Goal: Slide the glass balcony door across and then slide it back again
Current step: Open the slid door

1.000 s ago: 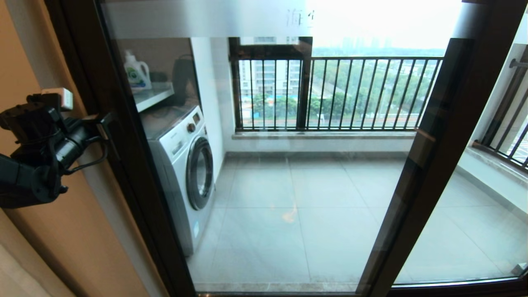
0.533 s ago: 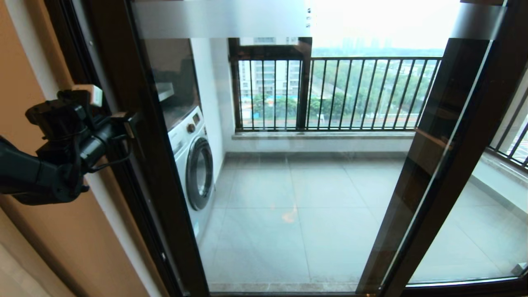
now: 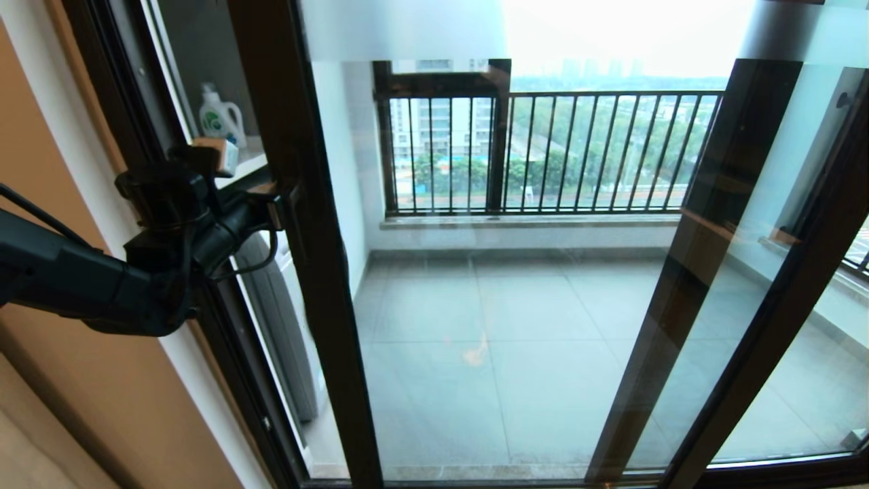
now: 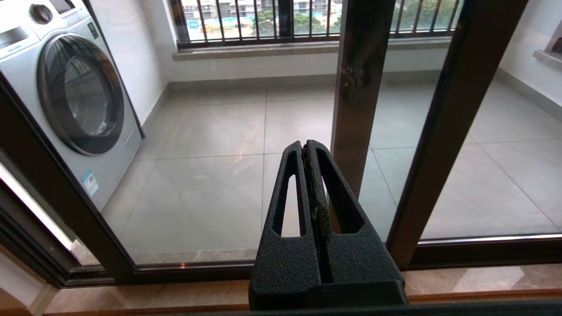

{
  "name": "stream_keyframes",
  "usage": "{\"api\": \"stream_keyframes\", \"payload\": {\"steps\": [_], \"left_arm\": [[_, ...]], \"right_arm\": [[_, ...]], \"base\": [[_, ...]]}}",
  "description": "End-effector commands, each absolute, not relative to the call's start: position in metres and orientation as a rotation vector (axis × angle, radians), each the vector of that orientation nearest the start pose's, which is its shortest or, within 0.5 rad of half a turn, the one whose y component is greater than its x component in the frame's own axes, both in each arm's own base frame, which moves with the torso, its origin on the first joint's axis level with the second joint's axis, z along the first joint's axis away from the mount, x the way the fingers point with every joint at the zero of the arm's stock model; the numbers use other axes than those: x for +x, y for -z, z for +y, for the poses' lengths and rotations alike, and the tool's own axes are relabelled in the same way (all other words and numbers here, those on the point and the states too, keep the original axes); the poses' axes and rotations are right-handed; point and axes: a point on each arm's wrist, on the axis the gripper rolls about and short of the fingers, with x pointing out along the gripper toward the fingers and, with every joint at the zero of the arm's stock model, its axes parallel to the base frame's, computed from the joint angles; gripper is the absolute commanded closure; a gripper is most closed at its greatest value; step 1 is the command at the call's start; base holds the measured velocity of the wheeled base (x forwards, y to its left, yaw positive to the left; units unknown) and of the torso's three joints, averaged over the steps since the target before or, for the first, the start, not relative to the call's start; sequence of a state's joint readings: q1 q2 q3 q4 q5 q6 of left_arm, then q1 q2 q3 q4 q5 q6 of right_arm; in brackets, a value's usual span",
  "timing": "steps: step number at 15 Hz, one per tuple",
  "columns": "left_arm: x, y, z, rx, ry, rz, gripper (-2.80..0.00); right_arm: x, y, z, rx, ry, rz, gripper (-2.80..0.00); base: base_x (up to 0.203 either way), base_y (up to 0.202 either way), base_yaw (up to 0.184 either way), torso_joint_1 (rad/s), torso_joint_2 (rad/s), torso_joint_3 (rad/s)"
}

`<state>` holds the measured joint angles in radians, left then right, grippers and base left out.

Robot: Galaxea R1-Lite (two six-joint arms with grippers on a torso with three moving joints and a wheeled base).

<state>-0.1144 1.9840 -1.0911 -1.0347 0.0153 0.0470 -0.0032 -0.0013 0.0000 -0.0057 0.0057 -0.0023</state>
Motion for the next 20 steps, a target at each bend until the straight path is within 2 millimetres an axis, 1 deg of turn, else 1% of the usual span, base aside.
{"api": "stream_keyframes", "payload": {"steps": [1, 3, 6, 8, 11, 16, 20], "left_arm": [[0.387, -0.2, -0.06, 0.034, 0.126, -0.147, 0.0], [0.386, -0.197, -0.076, 0.032, 0.152, -0.143, 0.0], [0.388, -0.204, -0.1, 0.021, 0.18, -0.17, 0.0], [0.386, -0.203, -0.113, 0.018, 0.201, -0.168, 0.0], [0.387, -0.199, -0.122, 0.018, 0.209, -0.156, 0.0], [0.405, -0.191, -0.13, 0.024, 0.188, -0.16, 0.0], [0.407, -0.195, -0.148, 0.019, 0.217, -0.166, 0.0]], "right_arm": [[-0.023, -0.075, 0.0, -0.003, -0.003, -0.003, 0.0], [-0.023, -0.075, 0.0, -0.003, -0.003, -0.003, 0.0], [-0.023, -0.075, 0.0, -0.003, -0.003, -0.003, 0.0], [-0.023, -0.075, 0.0, -0.003, -0.003, -0.003, 0.0], [-0.023, -0.075, 0.0, -0.003, -0.003, -0.003, 0.0], [-0.023, -0.075, 0.0, -0.003, -0.003, -0.003, 0.0], [-0.023, -0.075, 0.0, -0.003, -0.003, -0.003, 0.0]], "base": [[0.0, 0.0, 0.0, 0.0, 0.0, 0.0], [0.0, 0.0, 0.0, 0.0, 0.0, 0.0], [0.0, 0.0, 0.0, 0.0, 0.0, 0.0], [0.0, 0.0, 0.0, 0.0, 0.0, 0.0], [0.0, 0.0, 0.0, 0.0, 0.0, 0.0], [0.0, 0.0, 0.0, 0.0, 0.0, 0.0], [0.0, 0.0, 0.0, 0.0, 0.0, 0.0]]}}
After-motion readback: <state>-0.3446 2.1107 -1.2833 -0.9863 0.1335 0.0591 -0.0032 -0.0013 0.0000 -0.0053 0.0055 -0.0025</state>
